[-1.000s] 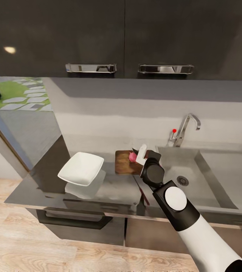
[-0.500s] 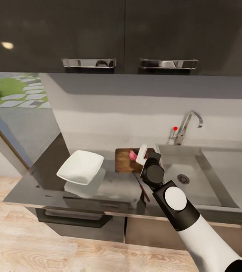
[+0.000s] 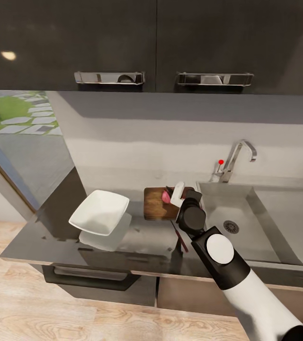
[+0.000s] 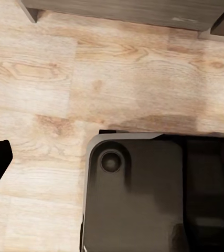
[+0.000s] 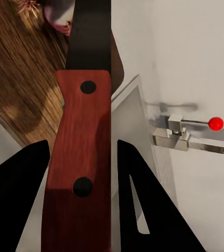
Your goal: In the kitchen, take the Vidalia onion out of the sink, dice it on the chopping board with the paring knife, put the diced onion into the bowl on the countertop, then place both the paring knife and the chopping board into the sink.
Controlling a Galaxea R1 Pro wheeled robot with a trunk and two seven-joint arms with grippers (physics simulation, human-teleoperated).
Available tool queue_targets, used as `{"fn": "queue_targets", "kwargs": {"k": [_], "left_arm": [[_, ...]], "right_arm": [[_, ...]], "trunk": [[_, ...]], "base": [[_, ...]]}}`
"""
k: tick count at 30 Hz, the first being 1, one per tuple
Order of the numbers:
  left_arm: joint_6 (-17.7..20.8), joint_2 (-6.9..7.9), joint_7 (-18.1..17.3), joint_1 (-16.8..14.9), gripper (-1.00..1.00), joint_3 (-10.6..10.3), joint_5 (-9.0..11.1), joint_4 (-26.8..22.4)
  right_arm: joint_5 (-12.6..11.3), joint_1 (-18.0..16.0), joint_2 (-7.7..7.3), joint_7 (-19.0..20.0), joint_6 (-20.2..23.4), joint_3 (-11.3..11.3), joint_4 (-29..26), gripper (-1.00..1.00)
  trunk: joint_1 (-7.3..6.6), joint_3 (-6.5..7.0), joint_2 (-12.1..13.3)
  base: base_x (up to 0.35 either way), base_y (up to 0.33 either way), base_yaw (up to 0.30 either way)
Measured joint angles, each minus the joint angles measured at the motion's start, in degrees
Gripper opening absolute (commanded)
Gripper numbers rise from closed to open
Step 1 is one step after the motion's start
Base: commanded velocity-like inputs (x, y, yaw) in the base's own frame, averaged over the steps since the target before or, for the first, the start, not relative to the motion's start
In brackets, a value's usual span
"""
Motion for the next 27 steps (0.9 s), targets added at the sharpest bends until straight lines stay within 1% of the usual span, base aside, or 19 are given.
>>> {"fn": "queue_targets", "kwargs": {"k": [27], "left_arm": [[0.00,0.03,0.00,0.00,1.00,-0.01,0.00,0.02]], "right_arm": [[-0.01,0.04,0.00,0.06,0.00,0.02,0.00,-1.00]], "trunk": [[0.00,0.00,0.00]], "base": [[0.000,0.000,0.000]]}}
